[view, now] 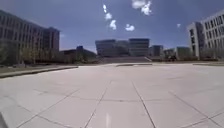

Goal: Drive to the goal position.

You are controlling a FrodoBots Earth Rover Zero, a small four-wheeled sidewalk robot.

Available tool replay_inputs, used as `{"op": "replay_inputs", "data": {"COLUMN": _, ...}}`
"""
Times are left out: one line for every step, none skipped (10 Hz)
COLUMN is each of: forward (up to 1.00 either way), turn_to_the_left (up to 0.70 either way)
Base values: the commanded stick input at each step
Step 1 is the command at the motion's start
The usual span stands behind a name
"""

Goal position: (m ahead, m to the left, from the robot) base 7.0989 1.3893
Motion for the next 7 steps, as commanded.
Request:
{"op": "replay_inputs", "data": {"forward": 0.5, "turn_to_the_left": 0.0}}
{"op": "replay_inputs", "data": {"forward": 0.5, "turn_to_the_left": 0.0}}
{"op": "replay_inputs", "data": {"forward": 0.5, "turn_to_the_left": 0.0}}
{"op": "replay_inputs", "data": {"forward": 0.5, "turn_to_the_left": 0.0}}
{"op": "replay_inputs", "data": {"forward": 0.5, "turn_to_the_left": 0.0}}
{"op": "replay_inputs", "data": {"forward": 0.5, "turn_to_the_left": 0.0}}
{"op": "replay_inputs", "data": {"forward": 0.5, "turn_to_the_left": 0.0}}
